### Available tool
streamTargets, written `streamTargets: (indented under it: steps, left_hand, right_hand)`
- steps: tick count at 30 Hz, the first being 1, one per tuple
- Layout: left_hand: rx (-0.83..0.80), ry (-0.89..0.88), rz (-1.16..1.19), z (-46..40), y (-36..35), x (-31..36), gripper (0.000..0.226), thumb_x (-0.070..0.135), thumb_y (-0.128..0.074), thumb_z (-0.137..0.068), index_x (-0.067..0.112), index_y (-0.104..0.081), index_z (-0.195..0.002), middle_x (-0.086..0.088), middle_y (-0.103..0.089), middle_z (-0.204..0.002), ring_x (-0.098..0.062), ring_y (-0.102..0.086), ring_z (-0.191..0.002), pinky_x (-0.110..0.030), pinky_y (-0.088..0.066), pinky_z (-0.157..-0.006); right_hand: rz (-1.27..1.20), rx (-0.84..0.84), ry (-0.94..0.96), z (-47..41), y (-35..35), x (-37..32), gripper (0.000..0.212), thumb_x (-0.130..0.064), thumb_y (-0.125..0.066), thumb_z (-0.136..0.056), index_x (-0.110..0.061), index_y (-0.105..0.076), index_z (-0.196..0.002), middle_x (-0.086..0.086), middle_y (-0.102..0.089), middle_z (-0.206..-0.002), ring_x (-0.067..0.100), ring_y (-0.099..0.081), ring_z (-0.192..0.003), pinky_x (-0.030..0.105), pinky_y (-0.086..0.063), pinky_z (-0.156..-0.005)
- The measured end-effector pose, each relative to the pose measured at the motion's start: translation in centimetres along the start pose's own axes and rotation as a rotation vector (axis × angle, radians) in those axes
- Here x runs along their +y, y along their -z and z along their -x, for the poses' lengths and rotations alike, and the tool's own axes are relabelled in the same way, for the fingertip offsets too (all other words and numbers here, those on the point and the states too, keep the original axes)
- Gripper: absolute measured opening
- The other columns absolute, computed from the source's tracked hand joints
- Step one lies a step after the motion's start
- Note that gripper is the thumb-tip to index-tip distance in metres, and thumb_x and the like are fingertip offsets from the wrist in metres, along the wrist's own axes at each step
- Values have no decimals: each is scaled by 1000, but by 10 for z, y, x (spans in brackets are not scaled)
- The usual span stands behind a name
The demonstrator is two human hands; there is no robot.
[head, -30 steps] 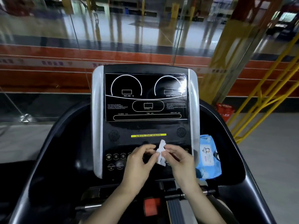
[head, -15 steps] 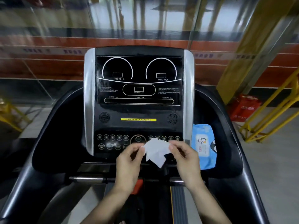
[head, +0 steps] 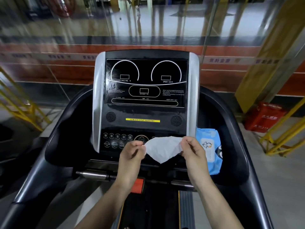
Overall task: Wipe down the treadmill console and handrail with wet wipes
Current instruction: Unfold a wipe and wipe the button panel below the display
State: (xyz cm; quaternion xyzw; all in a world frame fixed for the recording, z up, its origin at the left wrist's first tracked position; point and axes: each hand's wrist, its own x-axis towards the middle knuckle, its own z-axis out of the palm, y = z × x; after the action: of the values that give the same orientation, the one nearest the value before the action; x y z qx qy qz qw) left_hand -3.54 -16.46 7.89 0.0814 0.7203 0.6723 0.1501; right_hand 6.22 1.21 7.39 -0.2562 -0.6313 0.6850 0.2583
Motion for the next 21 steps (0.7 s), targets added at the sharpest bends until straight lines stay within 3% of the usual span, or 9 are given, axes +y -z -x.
streamTargets:
  steps: [3, 5, 9, 12, 14, 18, 21]
  left_hand:
    - [-94, -24, -64, 2, -4, -4, 27, 31, -74, -94, 34, -66, -120, 10, -76, -115, -7, -68, -114, -37, -54, -104]
    - [-101, -145, -140, 5, -9, -6, 30, 35, -77, -89, 36, -67, -117, 16, -70, -120, -7, -63, -121, -27, -48, -105]
    - [-178, -356, -297, 10, -18, -1, 37, 51, -81, -76, 36, -71, -108, 17, -64, -117, -7, -60, -120, -11, -39, -100]
    - [-226, -399, -322, 13, -23, 1, 26, 30, -87, -82, 30, -74, -104, 13, -68, -115, -8, -62, -117, -9, -39, -96]
    - [-234, -404, -313, 15, -24, 1, 13, 17, -79, -91, 28, -76, -98, 12, -72, -110, -10, -66, -114, -13, -43, -94]
    - [-189, -335, -266, 9, -21, -2, 18, 16, -65, -102, 25, -77, -91, 11, -76, -97, -9, -70, -98, -22, -51, -86]
    - [-174, -203, -169, 1, -21, -3, 22, 12, -62, -103, 18, -71, -84, 12, -71, -82, -5, -64, -82, -20, -48, -77]
  right_hand:
    - [30, -63, 0, 2, -4, -10, 13, -28, -60, -103, -23, -67, -94, 4, -61, -90, 17, -56, -85, 47, -50, -85]
    - [63, -120, 11, 5, -7, -18, 13, -31, -60, -101, -22, -66, -92, 8, -63, -91, 17, -58, -85, 49, -53, -87]
    - [157, -122, 91, 12, -9, -30, 13, -22, -63, -102, -18, -66, -91, 1, -70, -90, 12, -65, -87, 28, -52, -83]
    - [169, -114, 112, 14, -8, -32, 12, -22, -66, -101, -17, -67, -90, -5, -74, -92, 10, -68, -91, 19, -52, -80]
    - [161, -93, 129, 12, -5, -34, 12, -19, -68, -100, -16, -68, -89, -3, -75, -91, 12, -71, -90, 20, -54, -77]
    - [212, -72, 147, 6, 1, -33, 8, -22, -70, -98, -24, -68, -90, -1, -74, -81, 16, -69, -75, 35, -53, -70]
    - [239, -91, 78, 0, 7, -25, 9, -28, -67, -99, -32, -60, -99, -5, -62, -66, 15, -54, -62, 32, -43, -60]
